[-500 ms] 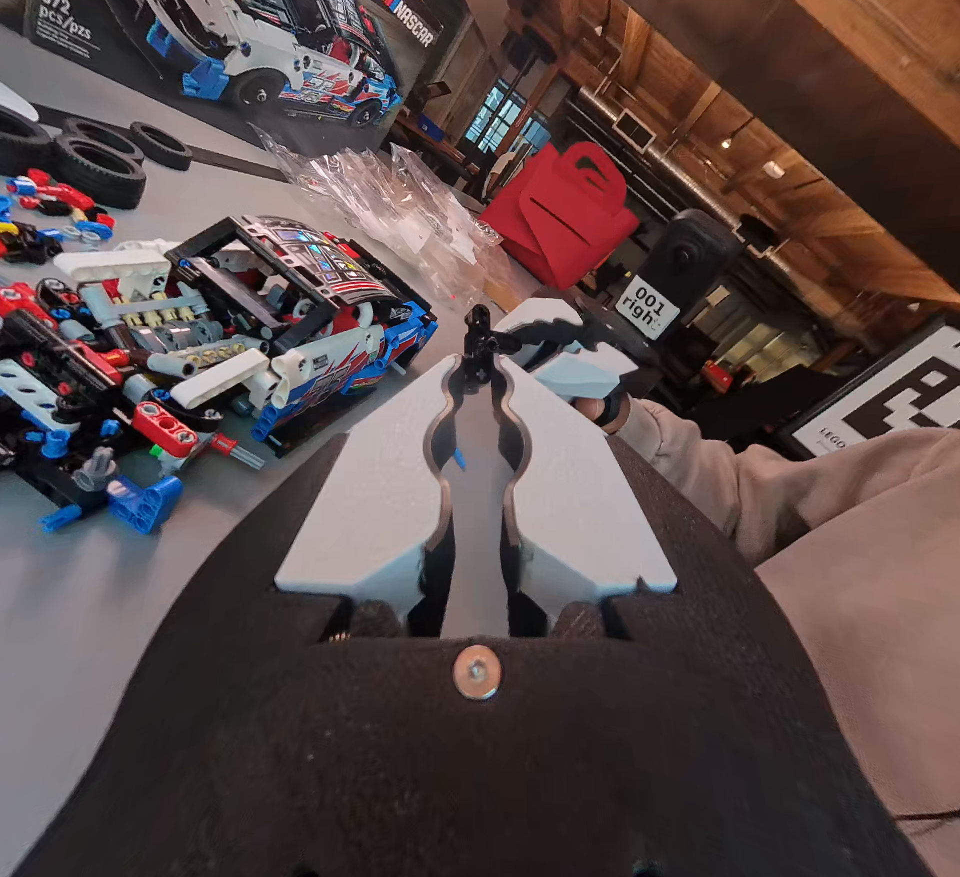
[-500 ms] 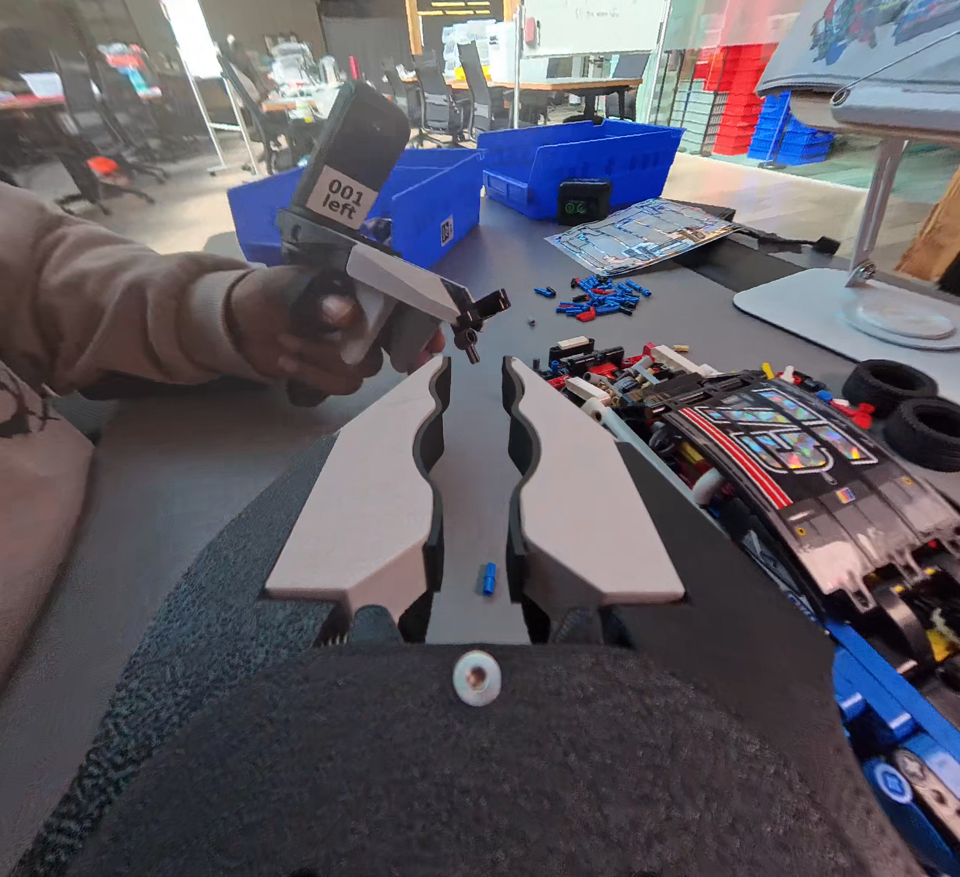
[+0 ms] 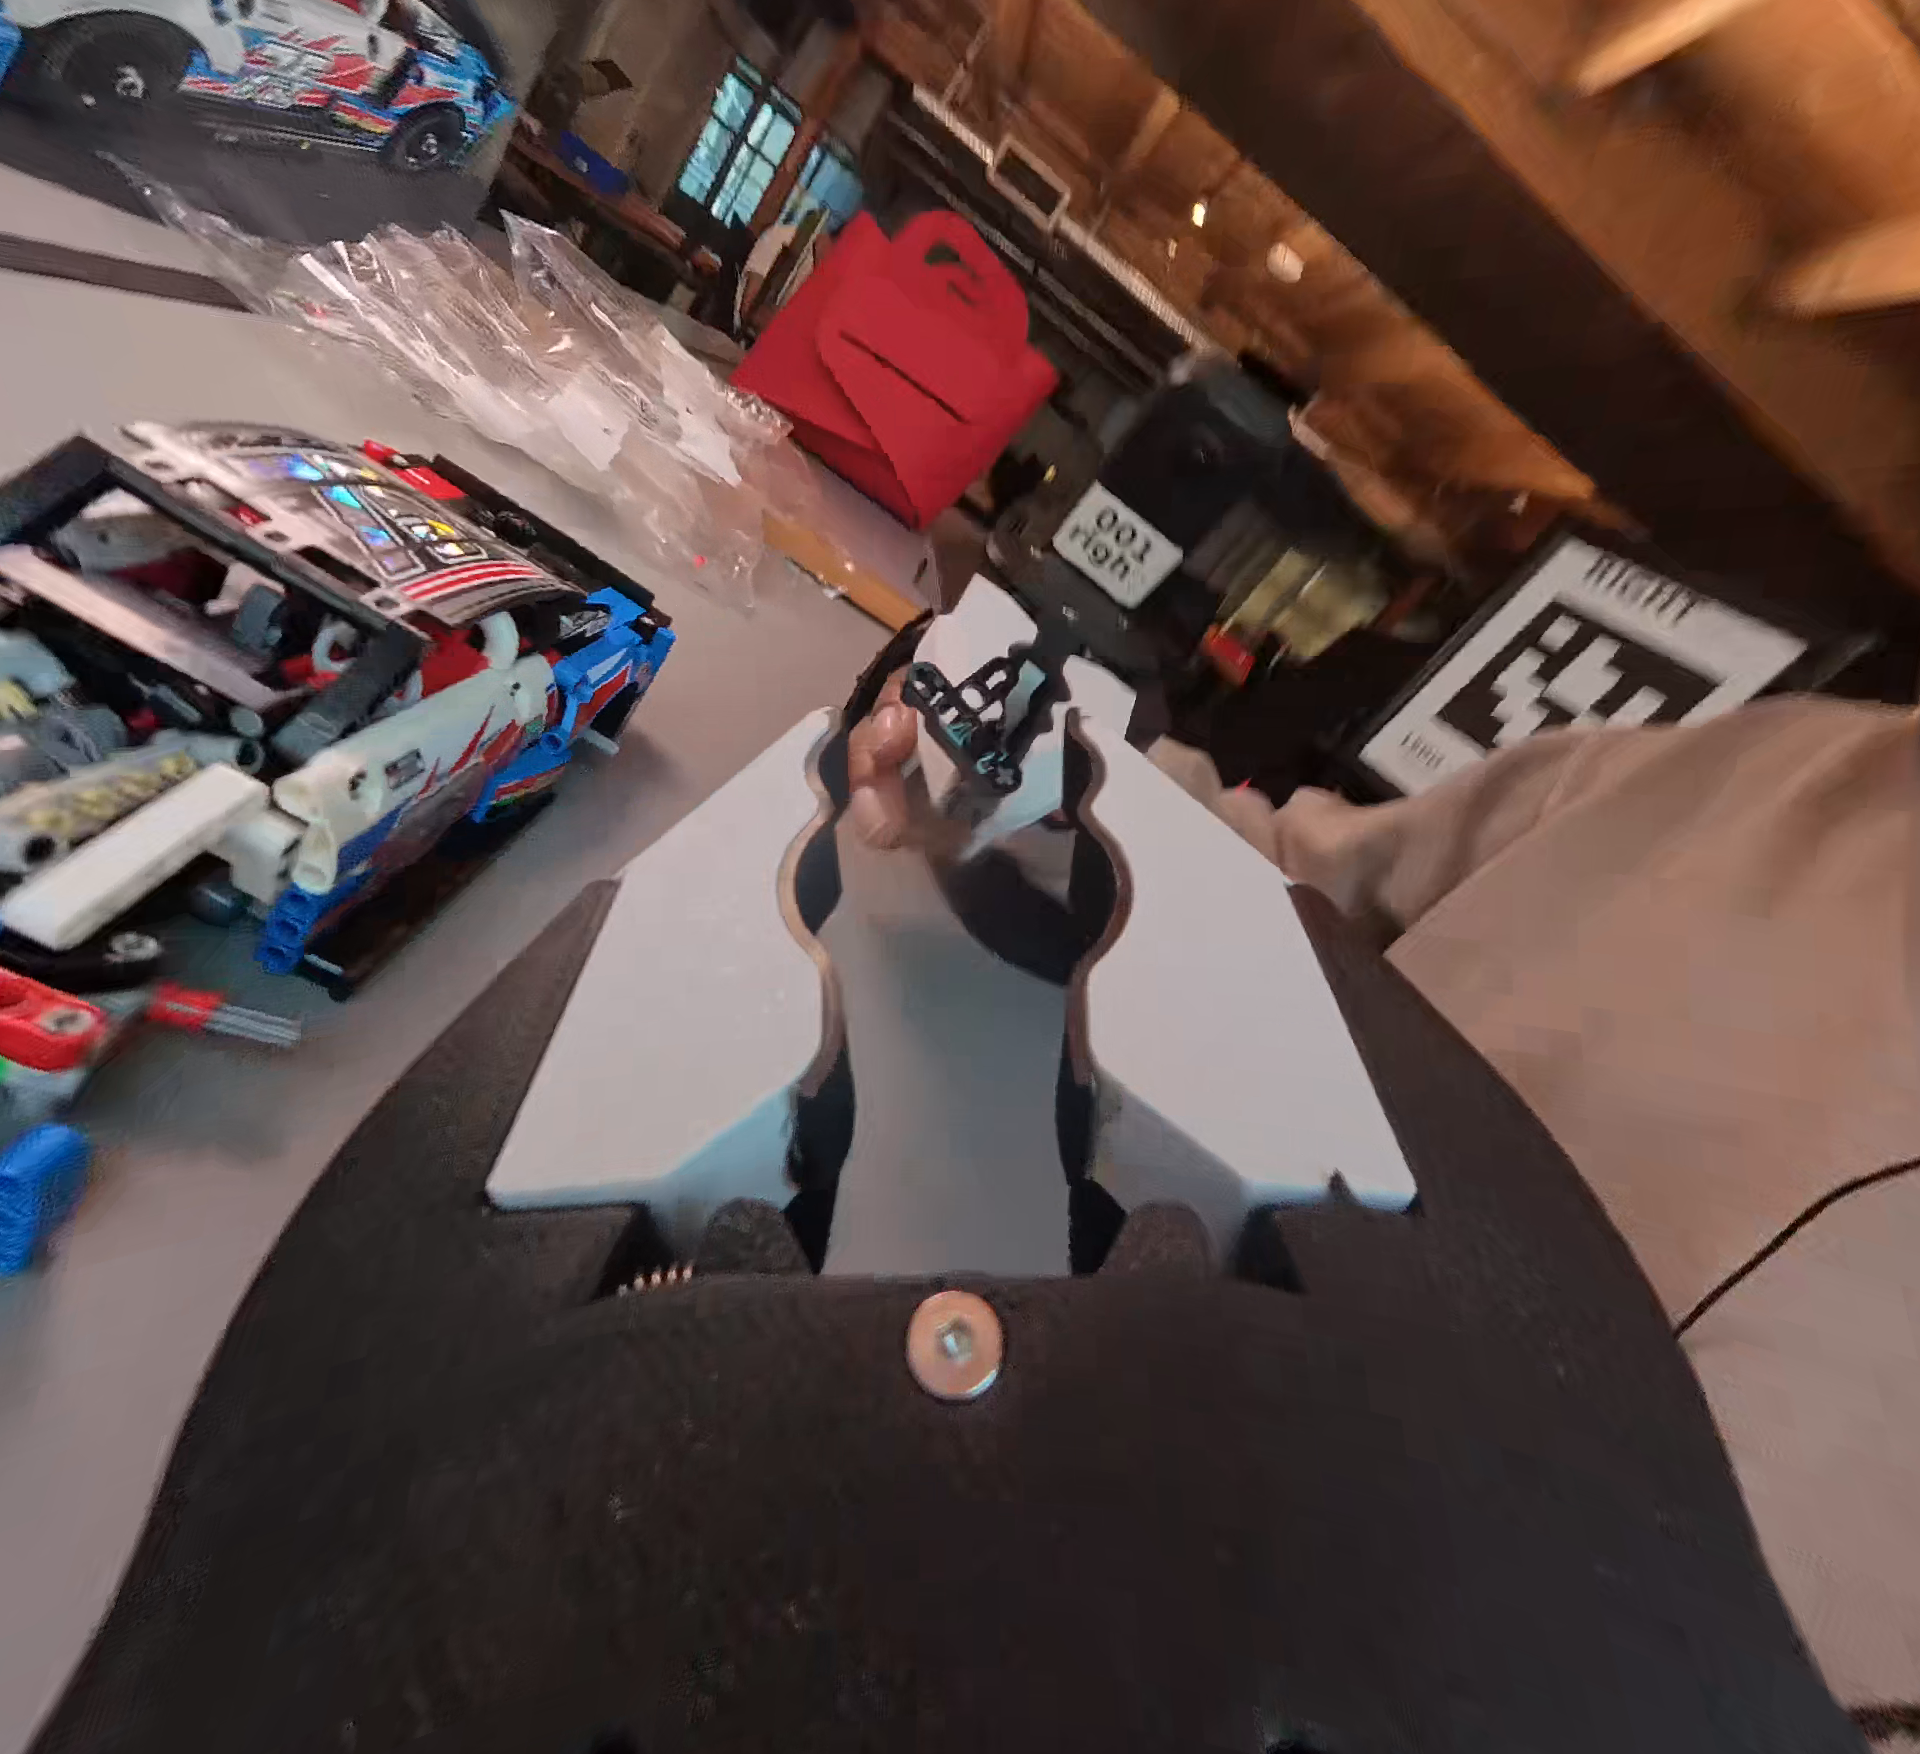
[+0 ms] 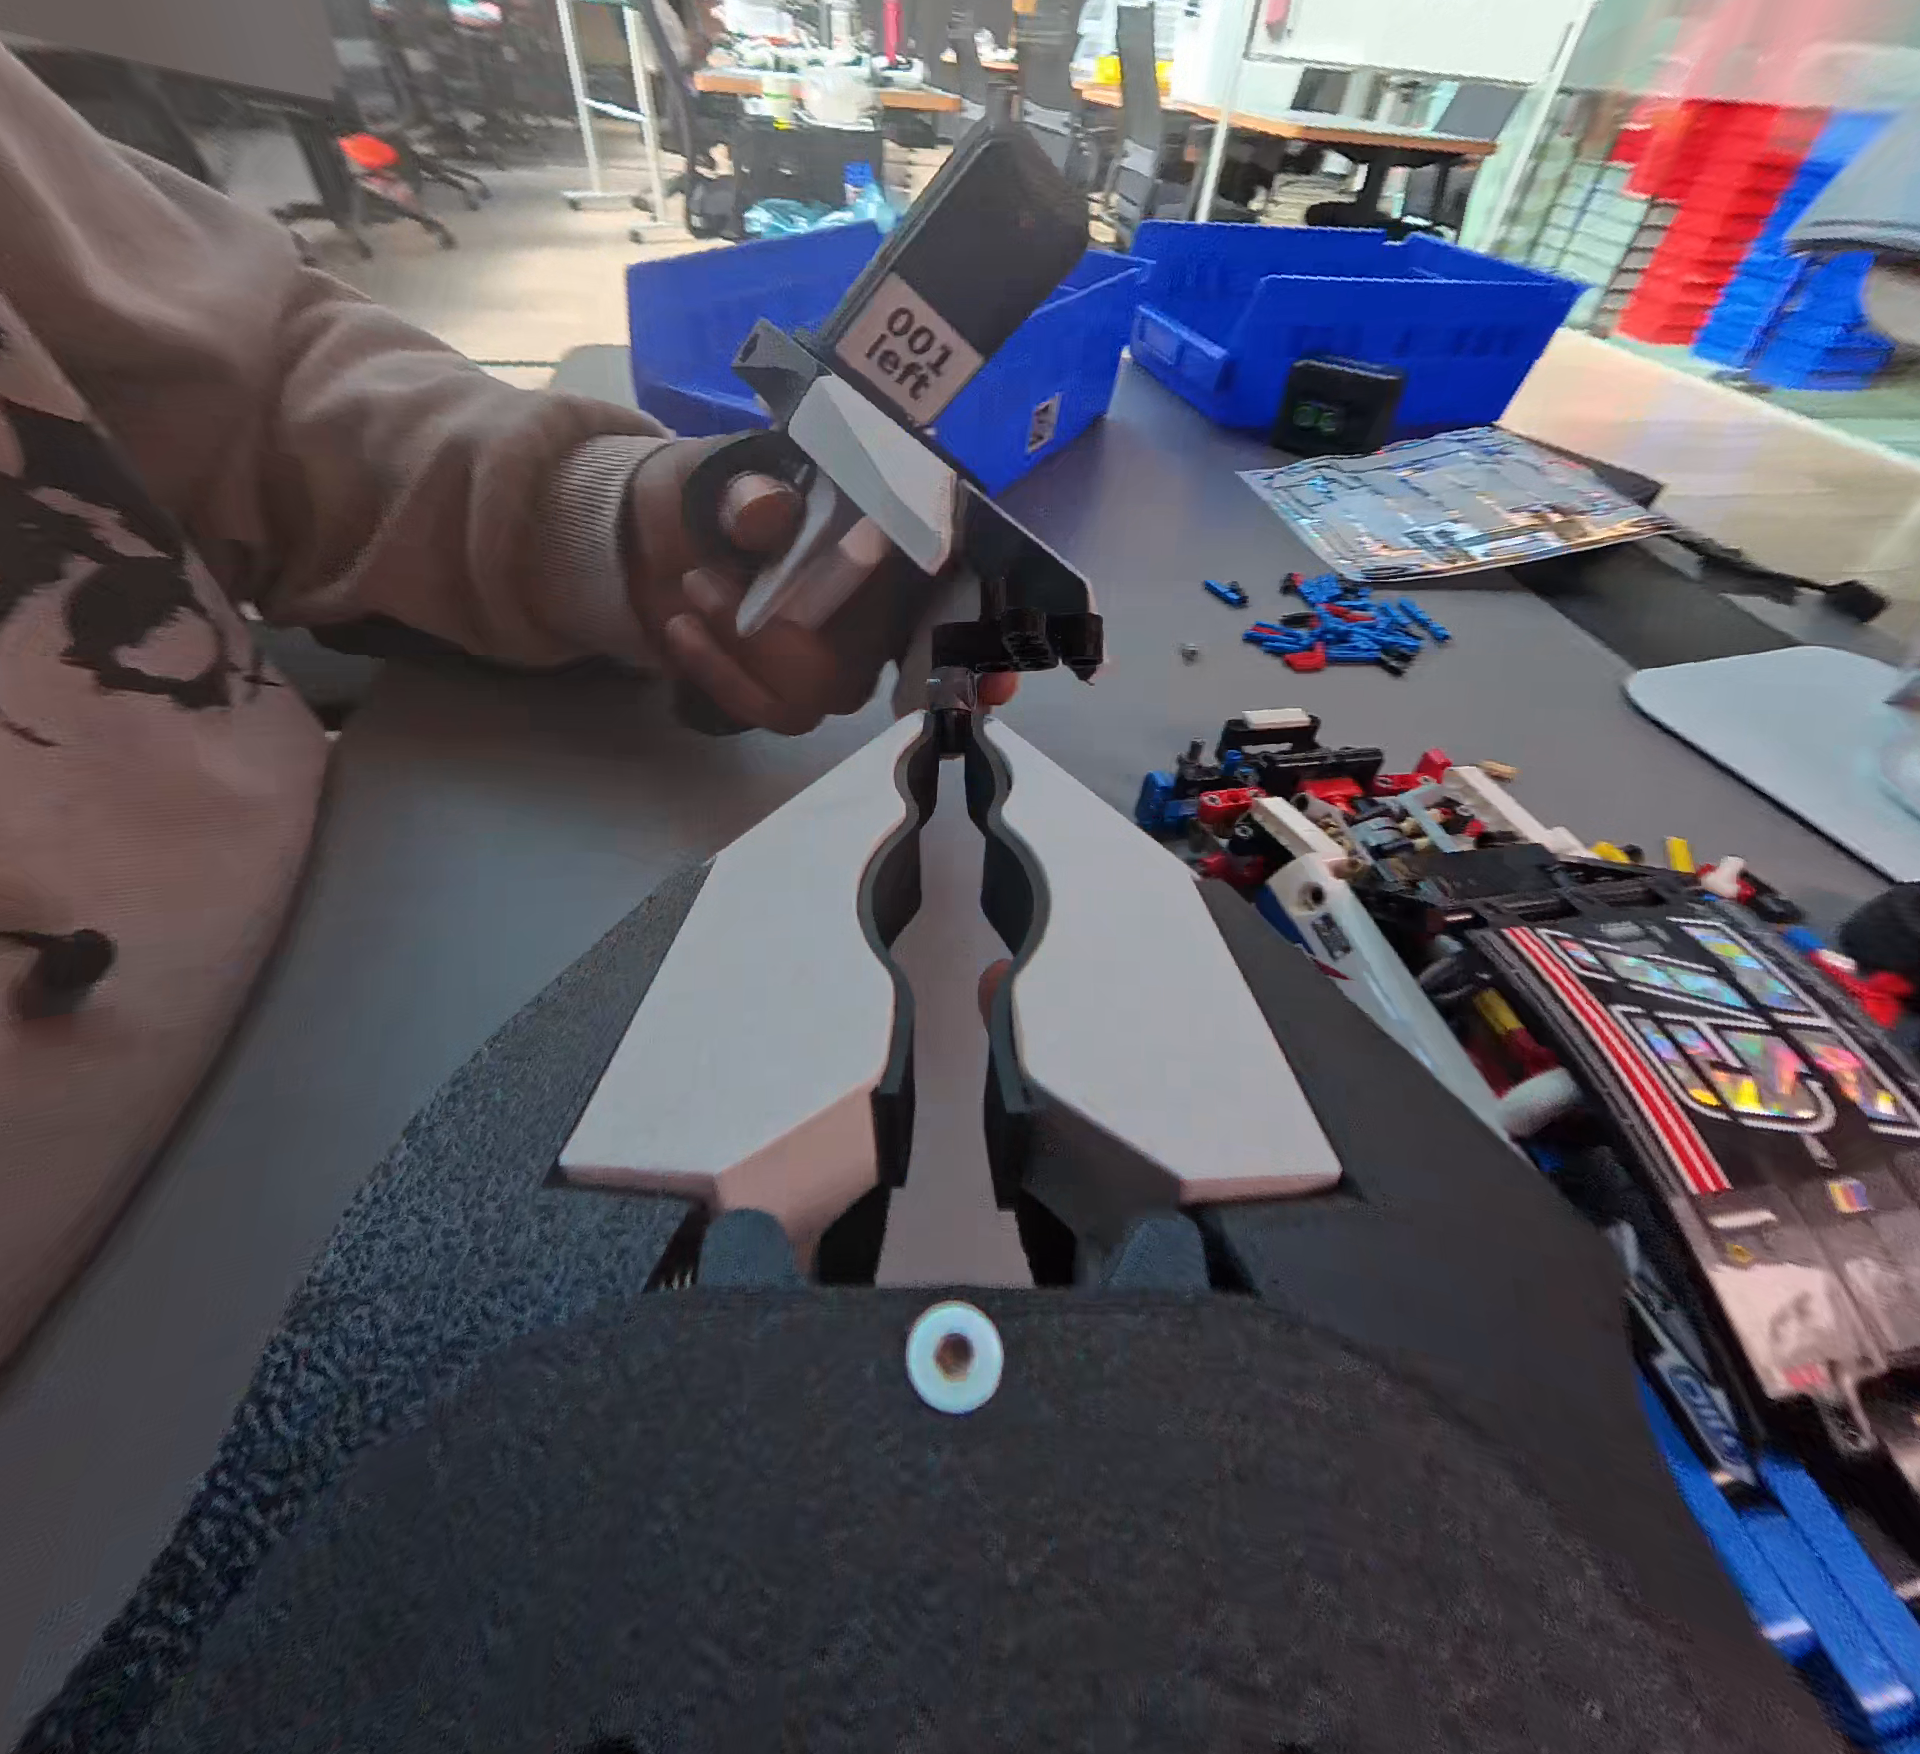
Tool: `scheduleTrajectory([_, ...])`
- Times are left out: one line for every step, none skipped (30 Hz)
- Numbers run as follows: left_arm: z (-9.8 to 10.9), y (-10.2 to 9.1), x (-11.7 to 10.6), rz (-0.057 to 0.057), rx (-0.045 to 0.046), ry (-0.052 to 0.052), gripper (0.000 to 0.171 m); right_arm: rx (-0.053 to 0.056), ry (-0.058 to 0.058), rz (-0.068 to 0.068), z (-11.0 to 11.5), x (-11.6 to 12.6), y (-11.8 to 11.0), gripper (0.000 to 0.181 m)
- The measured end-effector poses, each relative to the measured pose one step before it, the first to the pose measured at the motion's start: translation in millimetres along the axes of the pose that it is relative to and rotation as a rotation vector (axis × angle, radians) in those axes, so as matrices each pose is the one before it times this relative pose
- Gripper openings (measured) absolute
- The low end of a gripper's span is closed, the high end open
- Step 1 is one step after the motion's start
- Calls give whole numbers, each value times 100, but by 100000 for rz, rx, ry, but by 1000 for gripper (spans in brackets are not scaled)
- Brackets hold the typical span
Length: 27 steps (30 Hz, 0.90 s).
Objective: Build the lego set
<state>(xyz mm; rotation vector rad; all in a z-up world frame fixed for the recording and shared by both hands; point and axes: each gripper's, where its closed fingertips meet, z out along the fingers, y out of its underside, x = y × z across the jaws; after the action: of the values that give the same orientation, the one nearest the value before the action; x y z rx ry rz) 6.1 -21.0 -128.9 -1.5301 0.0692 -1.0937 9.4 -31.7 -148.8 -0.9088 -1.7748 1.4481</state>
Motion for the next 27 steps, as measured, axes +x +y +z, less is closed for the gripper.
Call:
scheduleTrajectory([-147,257,134,11380,-5762,-1497,49,346,-7491,4581,-502,-679,-56,2])
scheduleTrajectory([-165,265,358,12271,-4632,-66,51,-1081,-8598,3627,-417,-932,195,2])
scheduleTrajectory([-76,475,538,10322,-4764,1612,49,-1181,-7839,3012,-314,-904,271,2])
scheduleTrajectory([85,579,620,5612,-4349,3098,49,365,-6213,2678,-196,-720,83,2])
scheduleTrajectory([238,543,712,721,-3127,4478,49,747,-6442,2681,-70,-788,12,2])
scheduleTrajectory([306,381,942,-2859,-1165,6816,47,640,-6333,2066,44,-846,-2,2])
scheduleTrajectory([315,317,948,-4574,-168,7499,44,268,-5514,758,159,-798,45,2])
scheduleTrajectory([300,323,742,-4655,-115,6512,41,-1030,-4939,441,226,-775,196,2])
scheduleTrajectory([260,373,654,-4203,-661,6078,38,-1798,-3940,386,286,-628,289,2])
scheduleTrajectory([230,397,606,-4022,-1180,5773,33,-1411,-2804,48,289,-477,245,2])
scheduleTrajectory([244,325,498,-3978,-1078,4943,31,-899,-2814,89,263,-494,183,2])
scheduleTrajectory([273,205,511,-3288,-422,4760,29,-748,-2860,379,226,-477,168,2])
scheduleTrajectory([288,155,521,-2419,-124,4373,27,-900,-2614,342,215,-441,190,2])
scheduleTrajectory([296,208,433,-1763,-614,3540,24,-1255,-2199,239,229,-384,225,2])
scheduleTrajectory([273,245,341,-1348,-959,2737,21,-1064,-2037,54,219,-351,170,2])
scheduleTrajectory([227,198,238,-1217,-735,1934,21,-1089,-1910,113,209,-329,172,2])
scheduleTrajectory([177,165,181,-993,-540,1502,20,-1067,-1497,119,195,-254,155,2])
scheduleTrajectory([145,193,132,-807,-661,1106,21,-1098,-1277,152,194,-221,156,2])
scheduleTrajectory([124,202,71,-535,-828,690,21,-917,-1097,142,157,-189,136,2])
scheduleTrajectory([119,192,74,-228,-907,444,20,-901,-870,301,124,-151,155,2])
scheduleTrajectory([99,173,63,-62,-941,288,17,-788,-911,431,86,-143,141,2])
scheduleTrajectory([100,172,11,243,-890,-149,11,-255,-908,320,34,-161,60,2])
scheduleTrajectory([94,129,18,175,-573,72,9,64,-763,142,17,-158,1,2])
scheduleTrajectory([99,111,36,-373,-568,363,9,-364,-591,223,-4,-129,34,2])
scheduleTrajectory([116,107,25,-482,-459,373,8,-611,-479,209,-1,-123,79,2])
scheduleTrajectory([140,149,60,-309,-661,582,8,-654,-605,442,4,-129,106,2])
scheduleTrajectory([138,120,21,57,-562,262,8,-366,-862,501,-9,-146,87,2])
